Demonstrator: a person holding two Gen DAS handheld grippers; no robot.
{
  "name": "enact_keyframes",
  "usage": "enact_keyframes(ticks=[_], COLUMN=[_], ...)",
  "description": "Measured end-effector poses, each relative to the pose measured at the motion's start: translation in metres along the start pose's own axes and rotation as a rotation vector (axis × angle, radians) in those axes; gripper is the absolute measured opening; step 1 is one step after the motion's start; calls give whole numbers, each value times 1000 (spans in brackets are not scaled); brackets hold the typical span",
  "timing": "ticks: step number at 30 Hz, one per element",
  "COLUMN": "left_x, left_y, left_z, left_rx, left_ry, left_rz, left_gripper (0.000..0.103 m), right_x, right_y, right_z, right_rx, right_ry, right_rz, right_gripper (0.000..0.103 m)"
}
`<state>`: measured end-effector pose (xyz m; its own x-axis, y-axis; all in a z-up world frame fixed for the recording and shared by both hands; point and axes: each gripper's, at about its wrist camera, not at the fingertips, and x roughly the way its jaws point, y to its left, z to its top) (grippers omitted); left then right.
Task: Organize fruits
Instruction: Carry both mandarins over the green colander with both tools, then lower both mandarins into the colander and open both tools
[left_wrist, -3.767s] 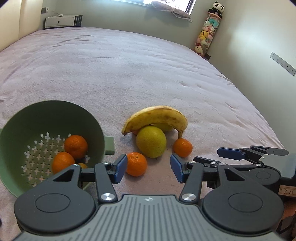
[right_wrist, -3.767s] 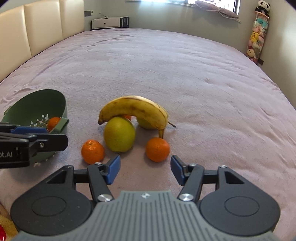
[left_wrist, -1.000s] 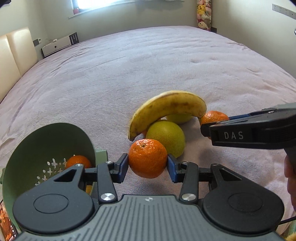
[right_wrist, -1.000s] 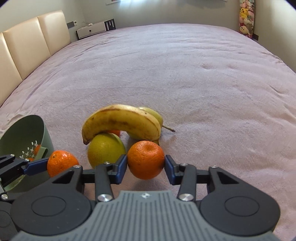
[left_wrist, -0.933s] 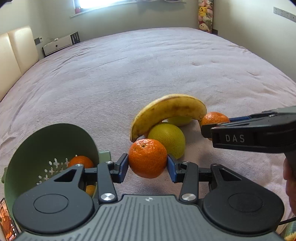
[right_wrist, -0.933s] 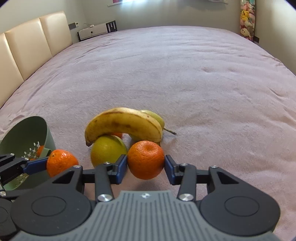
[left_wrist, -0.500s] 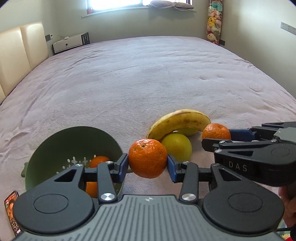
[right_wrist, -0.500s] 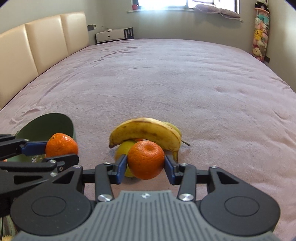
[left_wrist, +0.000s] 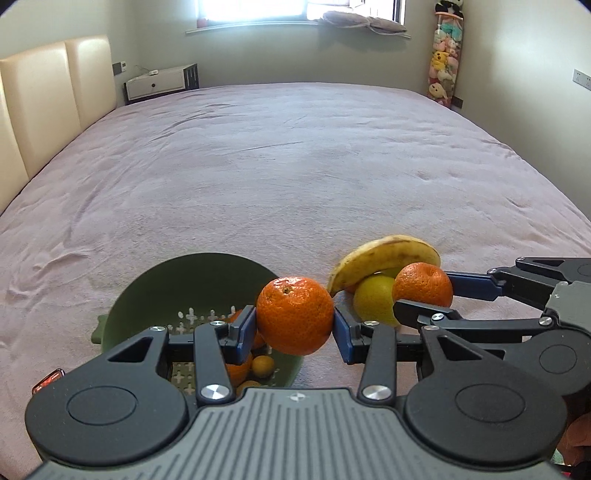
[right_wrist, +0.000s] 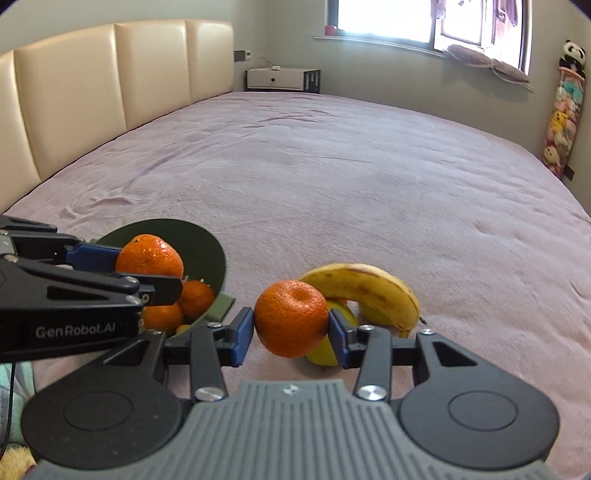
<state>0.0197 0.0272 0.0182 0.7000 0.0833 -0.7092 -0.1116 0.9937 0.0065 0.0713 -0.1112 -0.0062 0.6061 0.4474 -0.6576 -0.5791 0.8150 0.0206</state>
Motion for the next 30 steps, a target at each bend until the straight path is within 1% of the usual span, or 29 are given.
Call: enact_keyframes(ticks=[4,9,13,19,26,30], left_x=[-2,0,3,10,25,33], left_y=[15,38,55,81,91,93], left_z=[0,1,0,0,-3,-2], left_rx=[-31,-89,-142,-208,-219,-215], left_ry=[7,29,54,88,129,135], left_rz=[21,52,61,93,130,154], left_gripper=[50,50,50,50,50,50], right_x=[0,4,11,26,54,73], right_y=[11,30,42,61,79,87], right_z=[5,12,19,31,41,42], right_rx=[-35,-95,-149,-240,-325,-378], right_ry=[-9,-10,-15,-12,25,50], right_rz=[16,59,98,143,186,197], right_gripper=[41,41,41,41,41,41])
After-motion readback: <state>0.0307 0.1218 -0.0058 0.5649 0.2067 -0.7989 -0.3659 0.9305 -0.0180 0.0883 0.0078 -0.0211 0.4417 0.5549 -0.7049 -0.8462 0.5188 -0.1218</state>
